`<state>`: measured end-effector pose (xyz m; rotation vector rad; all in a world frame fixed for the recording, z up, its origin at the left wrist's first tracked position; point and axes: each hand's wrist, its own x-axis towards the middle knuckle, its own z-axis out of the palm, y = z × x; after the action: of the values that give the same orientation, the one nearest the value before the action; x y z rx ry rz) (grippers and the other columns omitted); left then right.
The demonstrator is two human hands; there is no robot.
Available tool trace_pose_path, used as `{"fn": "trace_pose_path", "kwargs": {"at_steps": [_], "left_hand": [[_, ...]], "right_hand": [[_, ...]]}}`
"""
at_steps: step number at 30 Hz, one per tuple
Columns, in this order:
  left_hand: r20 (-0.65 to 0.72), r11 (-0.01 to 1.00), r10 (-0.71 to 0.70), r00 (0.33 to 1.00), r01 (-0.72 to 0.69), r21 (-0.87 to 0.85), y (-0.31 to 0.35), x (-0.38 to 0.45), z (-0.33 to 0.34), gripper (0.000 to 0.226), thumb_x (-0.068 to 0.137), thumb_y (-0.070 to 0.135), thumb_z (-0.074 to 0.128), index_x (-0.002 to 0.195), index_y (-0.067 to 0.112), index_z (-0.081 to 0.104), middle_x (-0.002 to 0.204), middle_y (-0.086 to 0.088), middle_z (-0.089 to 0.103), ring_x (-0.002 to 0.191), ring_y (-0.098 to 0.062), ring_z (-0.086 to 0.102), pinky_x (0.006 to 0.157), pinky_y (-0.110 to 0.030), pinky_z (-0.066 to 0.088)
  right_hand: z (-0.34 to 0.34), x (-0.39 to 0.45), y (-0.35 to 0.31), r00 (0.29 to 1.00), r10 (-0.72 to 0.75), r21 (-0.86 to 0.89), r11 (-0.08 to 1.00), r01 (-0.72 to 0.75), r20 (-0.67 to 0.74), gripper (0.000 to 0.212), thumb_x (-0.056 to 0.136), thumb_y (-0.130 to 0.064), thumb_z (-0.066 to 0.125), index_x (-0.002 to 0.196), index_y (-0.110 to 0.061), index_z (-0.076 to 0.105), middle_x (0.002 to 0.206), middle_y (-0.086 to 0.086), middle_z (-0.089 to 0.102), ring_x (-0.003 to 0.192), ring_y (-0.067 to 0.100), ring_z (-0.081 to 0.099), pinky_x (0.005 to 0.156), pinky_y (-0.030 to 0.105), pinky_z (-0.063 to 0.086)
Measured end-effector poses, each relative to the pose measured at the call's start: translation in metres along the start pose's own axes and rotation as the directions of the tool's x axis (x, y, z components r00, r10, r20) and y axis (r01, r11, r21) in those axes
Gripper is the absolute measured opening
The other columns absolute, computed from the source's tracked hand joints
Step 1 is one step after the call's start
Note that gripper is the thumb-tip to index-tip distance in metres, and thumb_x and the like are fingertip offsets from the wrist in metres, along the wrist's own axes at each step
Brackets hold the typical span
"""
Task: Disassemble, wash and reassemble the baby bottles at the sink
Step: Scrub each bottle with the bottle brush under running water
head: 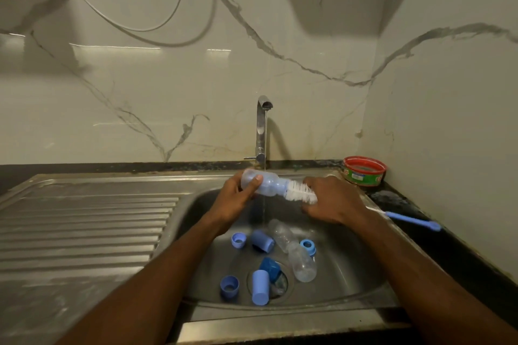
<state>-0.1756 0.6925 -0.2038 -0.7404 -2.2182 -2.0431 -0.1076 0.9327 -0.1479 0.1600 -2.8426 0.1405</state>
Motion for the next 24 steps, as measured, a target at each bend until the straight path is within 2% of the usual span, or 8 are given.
{"fn": "trace_pose_path", "kwargs": {"at_steps": [4,8,9,11,13,17,21,24], "left_hand": [[-0.105,1.0,0.006,0.994,-0.007,-0.005,-0.004,0.008,-0.009,0.05,0.091,0.048,0.069,0.134,0.023,0.059,0.127,-0.002,0.068,0.115,-0.018,0.067,0.099,-0.045,0.057],[-0.094,0.987,0.08,0.992,-0.066,0.144,0.003,0.004,-0.012,0.056,0.085,0.047,0.075,0.134,0.029,0.056,0.131,0.004,0.062,0.116,-0.012,0.064,0.094,-0.034,0.059],[-0.036,0.945,0.166,0.985,-0.149,0.291,0.005,0.002,-0.014,0.057,0.085,0.048,0.076,0.135,0.031,0.055,0.131,0.006,0.06,0.116,-0.008,0.061,0.094,-0.03,0.057],[0.183,0.718,0.272,0.945,-0.326,0.615,0.002,-0.001,-0.018,0.062,0.082,0.052,0.077,0.137,0.033,0.055,0.13,0.008,0.054,0.114,-0.007,0.053,0.097,-0.027,0.048],[0.316,0.539,0.209,0.925,-0.379,0.753,-0.001,-0.003,-0.021,0.066,0.08,0.049,0.079,0.138,0.032,0.054,0.128,0.006,0.048,0.111,-0.01,0.047,0.096,-0.028,0.044],[0.037,0.569,0.262,0.964,-0.185,0.802,0.001,-0.002,-0.029,0.063,0.083,0.037,0.081,0.139,0.028,0.053,0.135,0.0,0.048,0.119,-0.017,0.051,0.101,-0.031,0.043],[0.233,0.478,0.258,0.938,-0.334,0.813,0.01,-0.007,-0.008,0.06,0.089,0.029,0.075,0.143,0.023,0.05,0.143,-0.002,0.051,0.129,-0.02,0.05,0.11,-0.039,0.042],[0.028,0.555,0.265,0.964,-0.176,0.813,0.013,-0.001,-0.017,0.055,0.095,0.018,0.067,0.146,0.019,0.047,0.145,-0.006,0.052,0.132,-0.024,0.05,0.11,-0.036,0.04]], "right_hand": [[-0.003,-0.002,0.006,0.987,-0.106,0.025,0.994,0.109,-0.121,0.042,0.092,-0.05,0.064,0.127,-0.034,0.049,0.116,-0.002,0.067,0.093,0.016,0.061,0.07,0.028,0.041],[-0.005,-0.003,0.014,0.974,-0.086,-0.044,0.996,0.078,-0.211,0.031,0.1,-0.055,0.049,0.121,-0.038,0.063,0.109,-0.004,0.067,0.094,0.017,0.062,0.073,0.034,0.049],[-0.004,-0.003,0.012,0.976,-0.091,-0.046,0.995,0.083,-0.2,0.031,0.1,-0.056,0.048,0.119,-0.038,0.066,0.105,-0.004,0.068,0.091,0.016,0.062,0.073,0.034,0.05],[0.0,-0.002,0.006,0.988,-0.129,-0.063,0.99,0.124,-0.088,0.033,0.101,-0.057,0.045,0.115,-0.038,0.068,0.098,-0.005,0.071,0.084,0.013,0.062,0.075,0.034,0.052],[0.005,-0.003,-0.002,0.986,-0.164,-0.134,0.977,0.166,0.026,0.038,0.102,-0.059,0.041,0.119,-0.037,0.067,0.097,-0.005,0.07,0.083,0.012,0.061,0.078,0.035,0.053],[-0.002,-0.004,0.002,0.996,-0.09,-0.092,0.992,0.089,-0.01,0.04,0.104,-0.056,0.036,0.13,-0.033,0.058,0.115,0.001,0.069,0.098,0.019,0.063,0.084,0.037,0.052],[0.004,-0.01,-0.015,0.993,-0.113,-0.122,0.986,0.117,0.034,0.036,0.106,-0.05,0.036,0.127,-0.031,0.059,0.112,0.002,0.069,0.095,0.017,0.062,0.088,0.038,0.051],[-0.004,-0.009,-0.017,0.996,-0.081,-0.052,0.995,0.08,-0.027,0.036,0.106,-0.047,0.038,0.124,-0.029,0.063,0.111,0.001,0.07,0.095,0.018,0.062,0.087,0.039,0.052]]}}
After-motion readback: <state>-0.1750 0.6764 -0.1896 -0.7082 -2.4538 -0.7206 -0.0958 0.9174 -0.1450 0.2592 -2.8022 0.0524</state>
